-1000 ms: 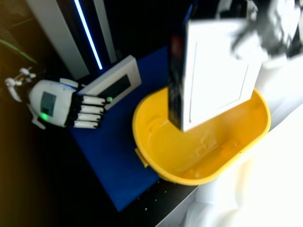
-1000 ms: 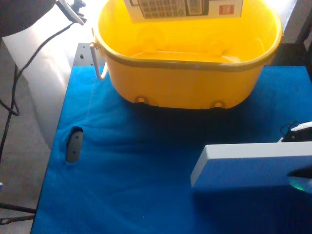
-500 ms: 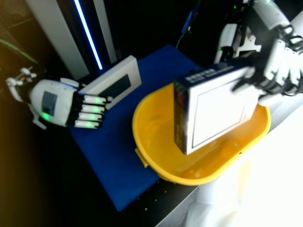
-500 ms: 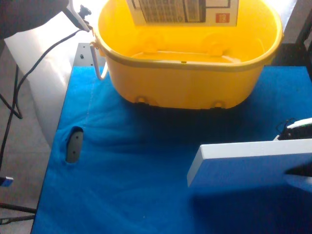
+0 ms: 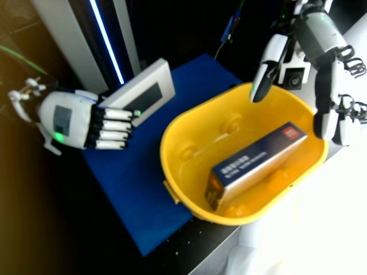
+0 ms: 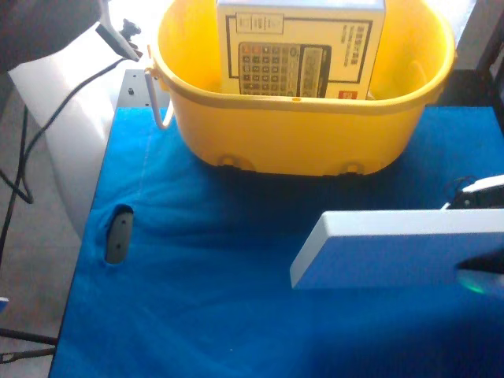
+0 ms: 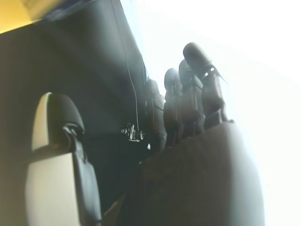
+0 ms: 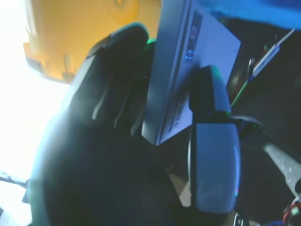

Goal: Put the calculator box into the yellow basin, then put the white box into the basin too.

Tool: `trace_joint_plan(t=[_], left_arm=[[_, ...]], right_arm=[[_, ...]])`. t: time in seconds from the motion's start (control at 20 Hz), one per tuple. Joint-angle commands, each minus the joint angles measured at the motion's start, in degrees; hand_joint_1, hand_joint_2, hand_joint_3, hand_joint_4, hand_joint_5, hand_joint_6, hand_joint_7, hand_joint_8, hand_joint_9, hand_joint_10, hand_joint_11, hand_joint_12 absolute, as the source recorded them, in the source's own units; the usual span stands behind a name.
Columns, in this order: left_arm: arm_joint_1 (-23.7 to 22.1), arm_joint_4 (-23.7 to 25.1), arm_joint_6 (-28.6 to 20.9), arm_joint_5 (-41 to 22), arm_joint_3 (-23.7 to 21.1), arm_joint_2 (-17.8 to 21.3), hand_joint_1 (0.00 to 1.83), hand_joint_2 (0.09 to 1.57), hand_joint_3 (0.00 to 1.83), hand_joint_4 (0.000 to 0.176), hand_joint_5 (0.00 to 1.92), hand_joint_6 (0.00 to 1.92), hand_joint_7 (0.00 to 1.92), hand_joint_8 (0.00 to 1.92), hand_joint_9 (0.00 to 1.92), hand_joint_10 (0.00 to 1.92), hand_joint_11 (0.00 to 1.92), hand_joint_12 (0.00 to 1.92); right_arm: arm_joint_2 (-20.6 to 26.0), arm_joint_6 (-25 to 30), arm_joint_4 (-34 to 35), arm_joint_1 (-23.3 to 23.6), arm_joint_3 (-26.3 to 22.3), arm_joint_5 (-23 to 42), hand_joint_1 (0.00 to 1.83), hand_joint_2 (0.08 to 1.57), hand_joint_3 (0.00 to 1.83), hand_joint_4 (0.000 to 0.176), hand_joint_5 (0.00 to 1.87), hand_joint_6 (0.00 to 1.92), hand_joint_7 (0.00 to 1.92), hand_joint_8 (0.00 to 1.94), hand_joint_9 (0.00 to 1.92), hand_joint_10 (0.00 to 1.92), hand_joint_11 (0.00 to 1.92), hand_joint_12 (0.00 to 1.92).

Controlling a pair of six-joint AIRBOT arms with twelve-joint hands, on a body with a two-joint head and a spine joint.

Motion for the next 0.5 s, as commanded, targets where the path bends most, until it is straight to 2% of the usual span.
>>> trace_joint_plan(t=[0.0, 0.05, 0.1, 0.15, 0.2, 0.25, 0.3, 0.35, 0.4, 0.45], left_arm=[[-0.36, -1.19, -0.25, -8.7, -0.49, 0.92, 0.85, 0.97, 0.0, 0.05, 0.41, 0.02, 0.34, 0.01, 0.23, 0.14, 0.0, 1.16], [-0.37, -1.43, -0.25, -9.24, -0.98, 1.69, 0.84, 1.02, 0.01, 0.021, 0.4, 0.01, 0.32, 0.0, 0.23, 0.12, 0.0, 1.06], [-0.49, -1.99, -0.24, -9.79, -1.33, 2.68, 0.84, 1.02, 0.01, 0.021, 0.4, 0.01, 0.32, 0.0, 0.23, 0.12, 0.0, 1.06], [-0.77, -2.47, 0.0, -9.97, -1.42, 3.36, 0.79, 1.07, 0.02, 0.031, 0.42, 0.01, 0.31, 0.0, 0.22, 0.08, 0.0, 0.79], [-0.99, -3.55, 1.03, -10.08, -1.73, 4.3, 0.76, 1.1, 0.02, 0.033, 0.42, 0.01, 0.3, 0.0, 0.2, 0.05, 0.0, 0.57], [-1.34, -4.63, 2.93, -10.11, -2.25, 5.32, 0.78, 1.09, 0.01, 0.04, 0.45, 0.01, 0.32, 0.01, 0.26, 0.06, 0.0, 0.69], [-1.78, -5.42, 4.22, -10.07, -2.67, 6.23, 0.78, 1.09, 0.01, 0.04, 0.45, 0.01, 0.32, 0.01, 0.26, 0.06, 0.0, 0.69], [-2.08, -5.71, 4.66, -10.05, -2.87, 6.83, 0.77, 1.11, 0.0, 0.026, 0.51, 0.02, 0.38, 0.01, 0.33, 0.05, 0.0, 0.92], [-2.39, -6.14, 4.87, -10.01, -2.92, 7.62, 0.72, 1.12, 0.0, 0.013, 0.54, 0.02, 0.39, 0.0, 0.33, 0.03, 0.0, 0.87], [-2.4, -7.14, 5.98, -9.91, -3.06, 8.05, 0.74, 1.14, 0.01, 0.015, 0.56, 0.02, 0.37, 0.0, 0.3, 0.01, 0.0, 0.68]], right_arm=[[0.78, 0.81, -1.89, 0.92, -0.52, -9.97, 1.22, 1.13, 0.0, 0.0, 0.97, 0.96, 0.94, 1.15, 0.89, 1.08, 0.75, 1.44], [1.7, 0.81, -2.19, 0.92, -1.31, -11.25, 1.21, 1.13, 0.0, 0.009, 0.96, 1.0, 0.94, 1.13, 0.91, 1.03, 0.76, 1.41], [2.48, 0.8, -2.5, 0.92, -1.96, -12.29, 1.21, 1.13, 0.0, 0.009, 0.96, 1.0, 0.94, 1.13, 0.91, 1.03, 0.76, 1.41], [3.12, 0.78, -2.81, 0.95, -2.6, -12.74, 1.2, 1.16, 0.0, 0.007, 0.9, 1.06, 0.91, 1.2, 0.89, 1.03, 0.74, 1.44], [3.65, 0.77, -3.05, 1.03, -3.2, -13.95, 1.21, 1.15, 0.0, 0.0, 0.91, 1.02, 0.93, 1.21, 0.9, 1.07, 0.76, 1.48], [4.17, 0.74, -3.19, 1.03, -3.67, -15.28, 1.2, 1.18, 0.0, 0.0, 0.86, 1.07, 0.89, 1.29, 0.83, 1.15, 0.7, 1.54], [4.66, 0.7, -3.19, 1.07, -3.99, -16.52, 1.2, 1.18, 0.0, 0.0, 0.86, 1.07, 0.89, 1.29, 0.83, 1.15, 0.7, 1.54], [5.12, 0.62, -3.19, 1.28, -4.18, -17.26, 1.22, 1.13, 0.0, 0.0, 0.99, 0.91, 0.94, 1.16, 0.93, 1.02, 0.79, 1.43], [5.54, 0.61, -3.18, 2.06, -4.17, -17.77, 1.37, 1.1, 0.0, 0.0, 1.03, 0.91, 0.95, 0.96, 0.92, 1.17, 0.79, 1.2], [5.67, 0.6, -3.17, 2.76, -4.12, -17.89, 1.27, 1.12, 0.0, 0.0, 1.1, 0.71, 0.87, 1.25, 0.95, 0.84, 0.79, 1.15]])
